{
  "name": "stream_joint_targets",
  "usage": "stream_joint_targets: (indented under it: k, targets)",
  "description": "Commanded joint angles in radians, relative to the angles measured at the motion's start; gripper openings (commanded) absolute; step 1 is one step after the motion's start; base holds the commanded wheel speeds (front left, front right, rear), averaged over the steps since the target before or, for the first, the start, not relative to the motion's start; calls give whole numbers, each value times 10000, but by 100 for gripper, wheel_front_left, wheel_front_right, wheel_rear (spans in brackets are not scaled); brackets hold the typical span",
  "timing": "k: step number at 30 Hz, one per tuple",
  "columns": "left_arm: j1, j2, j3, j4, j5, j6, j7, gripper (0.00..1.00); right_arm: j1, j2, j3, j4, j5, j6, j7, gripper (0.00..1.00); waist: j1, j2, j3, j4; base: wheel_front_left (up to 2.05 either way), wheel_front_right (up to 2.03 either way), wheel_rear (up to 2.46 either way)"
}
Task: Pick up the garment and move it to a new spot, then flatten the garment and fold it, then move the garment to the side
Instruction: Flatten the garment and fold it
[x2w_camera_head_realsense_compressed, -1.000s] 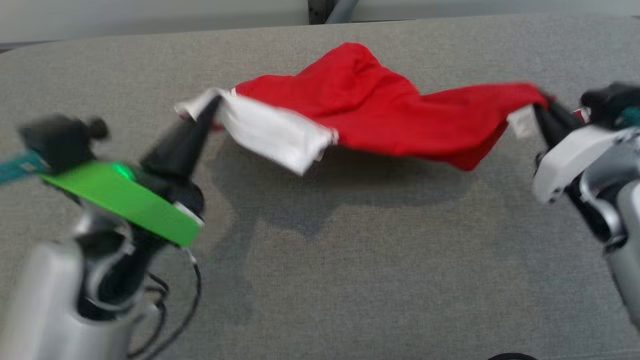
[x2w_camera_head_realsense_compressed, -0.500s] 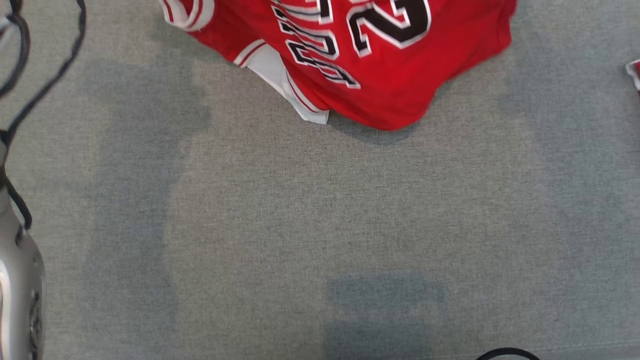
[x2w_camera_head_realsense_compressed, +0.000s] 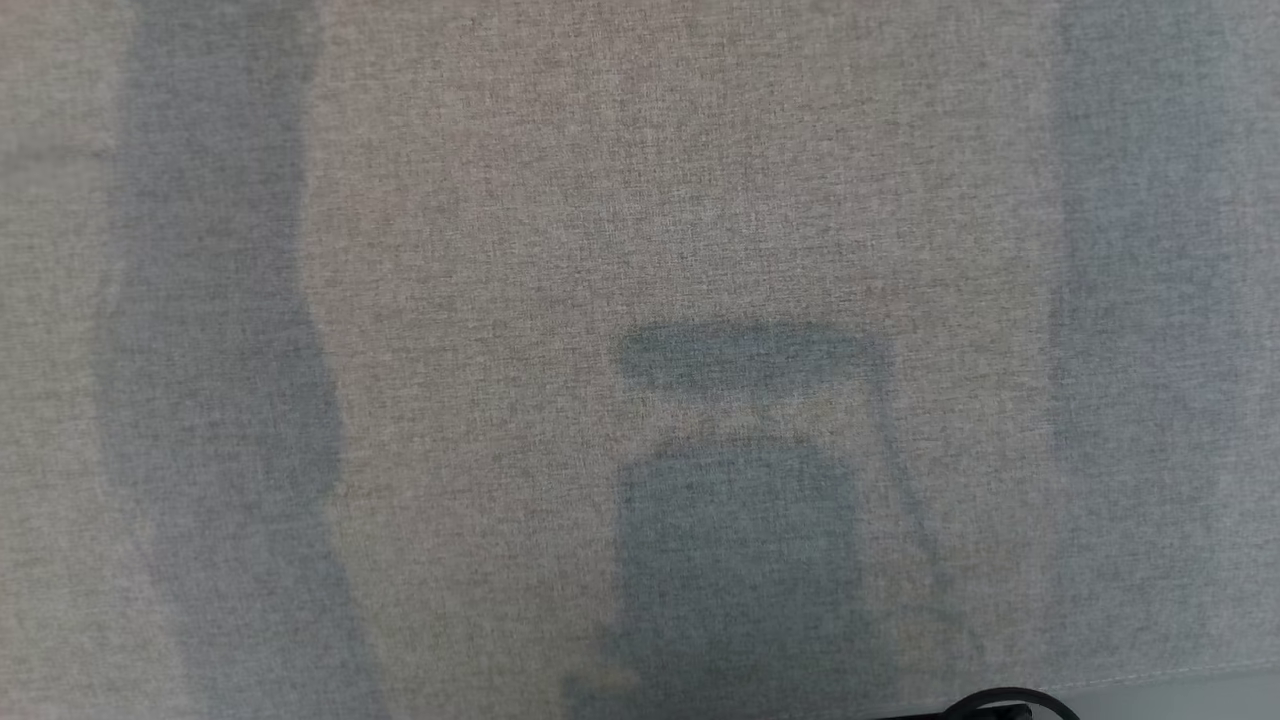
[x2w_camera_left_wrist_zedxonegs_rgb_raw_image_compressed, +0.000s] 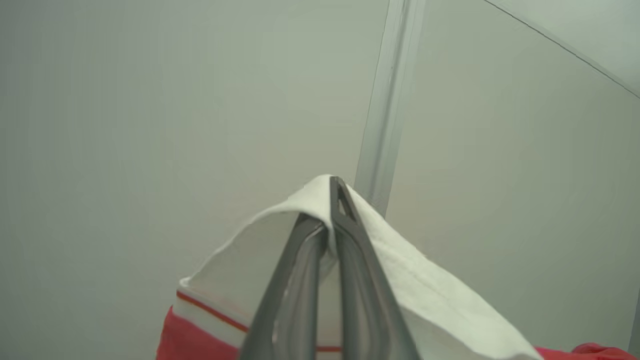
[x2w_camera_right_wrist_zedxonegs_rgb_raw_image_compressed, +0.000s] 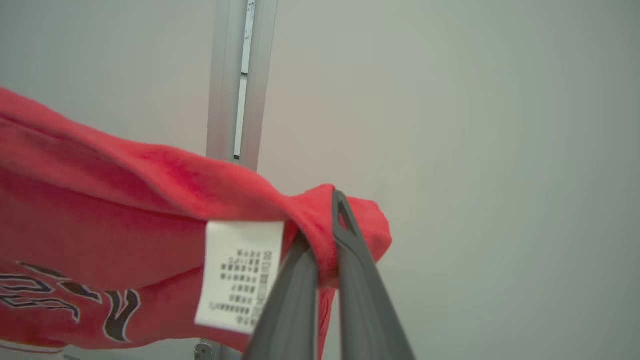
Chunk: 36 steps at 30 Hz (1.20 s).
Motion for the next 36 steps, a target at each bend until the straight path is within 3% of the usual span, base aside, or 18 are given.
stream_joint_targets:
  k: [1,6,9,12,15,19,22,23,30,33,36]
  targets:
    - [311,58,-163,197,-63,-69,-199,0,274,174,134,335,-8,-16,-433,0,-2,0,454,-157,0,0,0]
    - [2158,451,-1601,-131,-1077,-79,-478,0,1851,-122,1616,1189,624,-17,-1684,0,-2,0,396,68,0,0,0]
    - [3960,944,-2335,-812,-1889,-80,-532,0,3308,-585,2667,1153,1358,-16,-2216,0,-2,0,105,202,0,0,0]
    - [5762,1816,-2711,-1845,-2588,-82,-527,0,4711,-1165,3546,724,1945,-16,-2492,0,-2,0,-339,207,0,0,0]
    - [7767,2530,-2571,-2957,-2828,-83,-531,0,6261,-1758,4028,166,2497,-16,-2606,0,-2,0,-993,266,0,0,0]
    - [10513,3013,-1777,-4342,-2806,-82,-533,0,8296,-2627,4342,-641,2961,-17,-2460,0,-2,0,-2282,346,0,0,0]
    - [12750,2986,-1372,-5461,-2596,309,-534,0,9855,-3203,4597,-1393,3293,-17,-1886,0,-2,0,-3259,417,0,0,0]
    - [12750,2986,-1372,-5461,-2596,309,-534,0,9855,-3203,4597,-1393,3293,-17,-1886,0,-2,0,-3259,417,0,0,0]
    - [18040,2633,-1842,-8735,-2190,2797,-332,0,13342,-4391,4408,-4023,4376,-16,-204,0,-2,0,-4920,573,0,0,0]
    - [19778,2499,-2012,-10099,-2135,3894,-169,0,15008,-4893,3667,-5115,4551,-17,660,0,-2,0,-5161,750,0,0,0]
    - [20862,2454,-2359,-11385,-2098,4652,190,0,16891,-4793,2372,-6224,4724,-16,1381,0,-2,0,-5283,971,0,0,0]
